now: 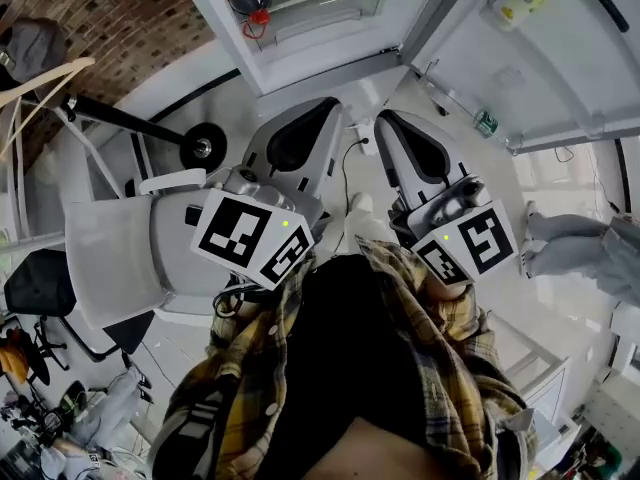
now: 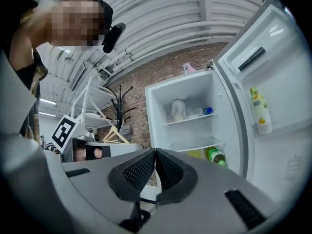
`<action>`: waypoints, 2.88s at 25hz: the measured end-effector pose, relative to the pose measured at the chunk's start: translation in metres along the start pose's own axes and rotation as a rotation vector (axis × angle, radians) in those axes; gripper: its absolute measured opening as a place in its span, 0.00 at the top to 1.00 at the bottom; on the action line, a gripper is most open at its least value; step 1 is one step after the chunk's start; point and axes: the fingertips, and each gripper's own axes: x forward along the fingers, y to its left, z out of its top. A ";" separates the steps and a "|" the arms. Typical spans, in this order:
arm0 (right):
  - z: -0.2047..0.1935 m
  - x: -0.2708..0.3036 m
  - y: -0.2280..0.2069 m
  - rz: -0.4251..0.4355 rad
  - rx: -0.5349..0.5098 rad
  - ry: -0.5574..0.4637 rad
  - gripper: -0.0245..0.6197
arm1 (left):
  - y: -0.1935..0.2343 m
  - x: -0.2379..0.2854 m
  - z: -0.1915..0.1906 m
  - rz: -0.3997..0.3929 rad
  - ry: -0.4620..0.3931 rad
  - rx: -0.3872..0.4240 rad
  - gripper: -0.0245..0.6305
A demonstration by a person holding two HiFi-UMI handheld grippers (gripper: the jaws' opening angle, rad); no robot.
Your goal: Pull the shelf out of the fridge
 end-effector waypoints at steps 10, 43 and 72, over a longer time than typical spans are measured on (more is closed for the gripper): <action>0.006 -0.015 -0.072 0.139 0.040 0.036 0.93 | -0.015 0.058 -0.005 0.154 -0.025 -0.008 0.96; 0.013 0.167 -0.156 0.191 0.078 0.045 0.93 | 0.148 0.156 0.045 0.215 -0.043 -0.001 0.96; 0.019 0.273 -0.208 0.276 0.197 0.048 0.93 | 0.222 0.211 0.060 0.290 -0.029 -0.006 0.96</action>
